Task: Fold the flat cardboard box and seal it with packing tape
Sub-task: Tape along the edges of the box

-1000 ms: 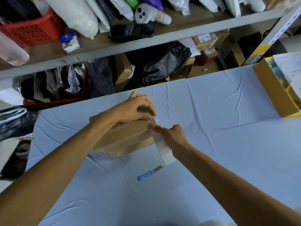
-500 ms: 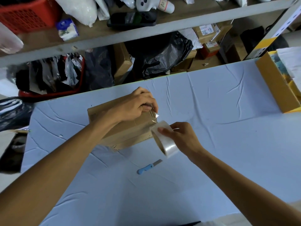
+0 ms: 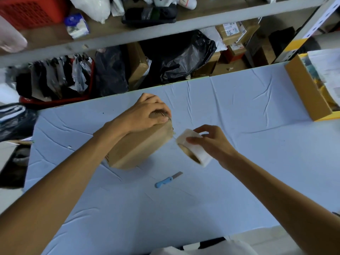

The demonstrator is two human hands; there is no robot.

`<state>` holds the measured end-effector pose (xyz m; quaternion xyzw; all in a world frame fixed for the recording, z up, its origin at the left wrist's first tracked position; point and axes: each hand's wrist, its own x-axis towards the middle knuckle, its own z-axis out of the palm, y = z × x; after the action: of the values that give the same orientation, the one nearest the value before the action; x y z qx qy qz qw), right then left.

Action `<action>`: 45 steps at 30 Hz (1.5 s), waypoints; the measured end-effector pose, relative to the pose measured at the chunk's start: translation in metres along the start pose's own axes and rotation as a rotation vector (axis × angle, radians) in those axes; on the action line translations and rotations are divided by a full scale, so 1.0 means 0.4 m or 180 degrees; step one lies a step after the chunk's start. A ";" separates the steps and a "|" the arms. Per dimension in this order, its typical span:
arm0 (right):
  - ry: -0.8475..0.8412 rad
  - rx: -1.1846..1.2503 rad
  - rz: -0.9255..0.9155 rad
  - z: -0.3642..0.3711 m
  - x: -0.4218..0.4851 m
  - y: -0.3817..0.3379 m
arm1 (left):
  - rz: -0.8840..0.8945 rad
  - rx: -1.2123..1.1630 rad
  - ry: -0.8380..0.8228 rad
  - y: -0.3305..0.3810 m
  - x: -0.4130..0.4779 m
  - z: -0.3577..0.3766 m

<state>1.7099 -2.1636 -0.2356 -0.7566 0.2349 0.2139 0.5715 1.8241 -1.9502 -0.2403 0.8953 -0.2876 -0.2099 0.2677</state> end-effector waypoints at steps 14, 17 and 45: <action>-0.0327 -0.0871 0.0258 -0.038 0.090 0.016 | 0.0014 0.0115 0.0489 0.050 -0.020 0.050; -0.0166 -0.0904 0.0279 -0.052 0.074 0.031 | -0.0063 -0.0119 0.0442 0.042 -0.018 0.038; -0.0329 -0.0518 -0.0255 -0.049 0.013 0.038 | -0.0079 0.0284 0.0566 0.047 -0.016 0.039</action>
<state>1.7060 -2.1865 -0.2452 -0.7973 0.1566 0.2480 0.5276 1.8036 -1.9650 -0.2396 0.9249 -0.2607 -0.1199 0.2493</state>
